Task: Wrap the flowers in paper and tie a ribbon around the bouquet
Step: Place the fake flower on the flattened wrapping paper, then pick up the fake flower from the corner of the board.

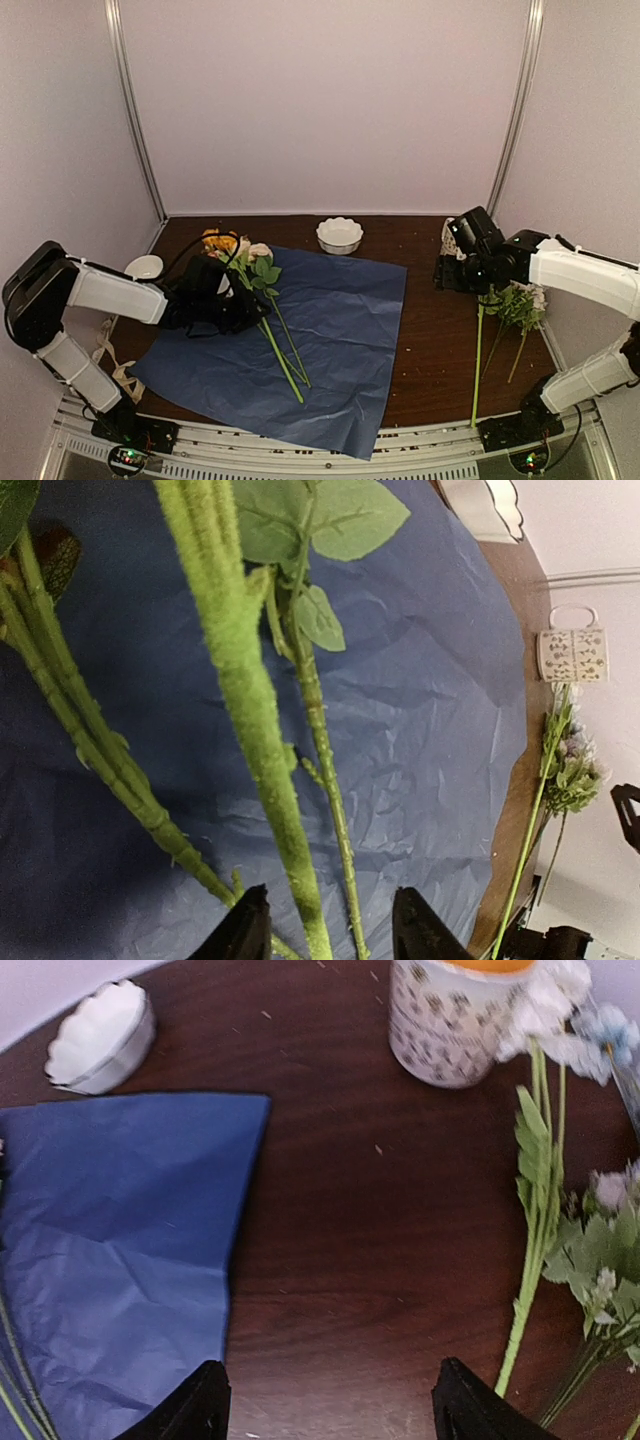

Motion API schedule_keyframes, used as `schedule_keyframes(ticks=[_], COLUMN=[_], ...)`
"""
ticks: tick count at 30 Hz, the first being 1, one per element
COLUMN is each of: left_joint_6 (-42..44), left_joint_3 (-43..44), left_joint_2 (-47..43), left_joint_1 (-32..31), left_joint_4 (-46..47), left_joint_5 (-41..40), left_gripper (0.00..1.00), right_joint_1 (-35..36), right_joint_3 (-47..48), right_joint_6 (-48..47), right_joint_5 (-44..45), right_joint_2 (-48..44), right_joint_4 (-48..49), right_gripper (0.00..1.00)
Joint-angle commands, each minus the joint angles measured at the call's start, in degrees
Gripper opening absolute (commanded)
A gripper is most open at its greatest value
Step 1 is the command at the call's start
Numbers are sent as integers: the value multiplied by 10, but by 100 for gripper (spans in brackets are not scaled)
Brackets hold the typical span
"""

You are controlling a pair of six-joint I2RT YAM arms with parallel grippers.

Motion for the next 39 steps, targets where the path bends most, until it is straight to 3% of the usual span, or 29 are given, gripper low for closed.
schedule_keyframes(ticks=[1,5,10,17,22,26,32,39], left_joint_6=[37,84,158,196,214,225,237,262], left_joint_3=[19,46,89,98,95,99,120,141], left_joint_2=[-30,-70,-108,-142,-151,-138,-107,-96], left_joint_1=[2,1,-11,-13,-13,-13,-12,-13], left_joint_4=[-43,-129,-216,-233,-235,-238,-237,-242], left_joint_5=[-12,-52,-96,-106,-112,-113,-100,-58], left_gripper=[49,55,73,80,80,80,80,86], right_joint_1=[-36,-87,-167,-219,-245,-247,-251,-251], right_joint_3=[-72,-126,-163,-153,-144,-117,-96,-89], right_joint_6=[30,33,1,-56,-87,-115,-132,-134], right_joint_5=[14,-12,-82,-137,-174,-194,-197,-160], right_joint_2=[-19,-20,2,89,127,155,174,123], right_joint_4=[-52,-55,-34,-28,-15,-32,-42,-59], right_gripper=[71,72,72,66,55,40,2,0])
